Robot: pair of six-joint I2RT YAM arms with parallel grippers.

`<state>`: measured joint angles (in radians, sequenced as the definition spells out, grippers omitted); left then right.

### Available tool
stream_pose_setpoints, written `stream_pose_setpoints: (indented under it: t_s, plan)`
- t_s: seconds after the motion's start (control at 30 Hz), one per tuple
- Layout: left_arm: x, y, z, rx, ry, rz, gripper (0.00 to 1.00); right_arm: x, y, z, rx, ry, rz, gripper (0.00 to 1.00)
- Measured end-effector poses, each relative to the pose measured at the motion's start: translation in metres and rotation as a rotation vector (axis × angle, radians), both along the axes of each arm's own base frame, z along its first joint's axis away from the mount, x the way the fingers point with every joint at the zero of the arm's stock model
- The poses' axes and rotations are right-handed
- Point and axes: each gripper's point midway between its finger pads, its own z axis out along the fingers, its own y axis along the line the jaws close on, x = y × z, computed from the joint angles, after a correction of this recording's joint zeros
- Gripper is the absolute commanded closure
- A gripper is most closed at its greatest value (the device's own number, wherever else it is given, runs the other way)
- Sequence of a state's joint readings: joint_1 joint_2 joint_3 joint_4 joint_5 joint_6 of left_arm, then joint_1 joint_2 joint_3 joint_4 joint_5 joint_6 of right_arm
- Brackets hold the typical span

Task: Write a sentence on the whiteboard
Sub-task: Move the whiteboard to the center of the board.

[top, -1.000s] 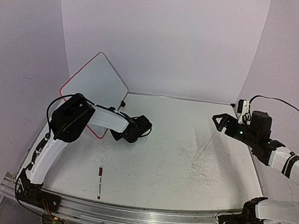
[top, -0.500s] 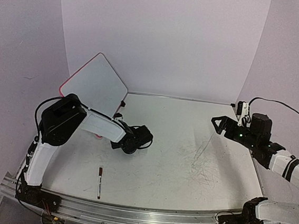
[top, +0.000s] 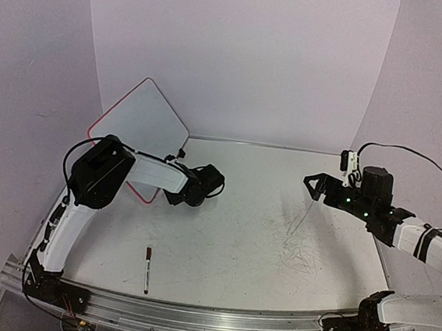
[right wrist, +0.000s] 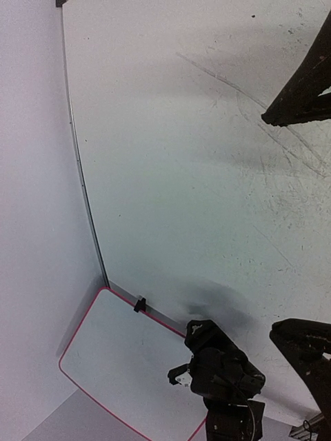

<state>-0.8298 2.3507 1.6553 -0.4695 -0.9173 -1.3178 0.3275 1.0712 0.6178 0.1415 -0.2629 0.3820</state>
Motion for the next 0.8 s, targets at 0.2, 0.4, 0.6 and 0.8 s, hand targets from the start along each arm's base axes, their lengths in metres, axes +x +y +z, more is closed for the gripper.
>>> stream_pose_setpoints:
  t_s: [0.2, 0.4, 0.6, 0.8]
  plan:
    - [0.015, -0.001, -0.006, -0.019, -0.048, 0.053, 0.32, 0.003, 0.0, 0.001, -0.002, -0.011, -0.006, 0.02]
    - [0.02, 0.006, -0.003, -0.041, -0.089, 0.104, 0.35, 0.009, 0.001, -0.008, -0.015, 0.0, -0.005, 0.02]
    - [0.03, 0.021, -0.006, -0.057, -0.107, 0.158, 0.41, 0.012, 0.002, -0.005, -0.015, -0.004, -0.005, 0.02]
    - [0.031, 0.026, -0.006, -0.065, -0.112, 0.18, 0.53, 0.015, 0.003, 0.004, -0.008, -0.03, -0.004, 0.02]
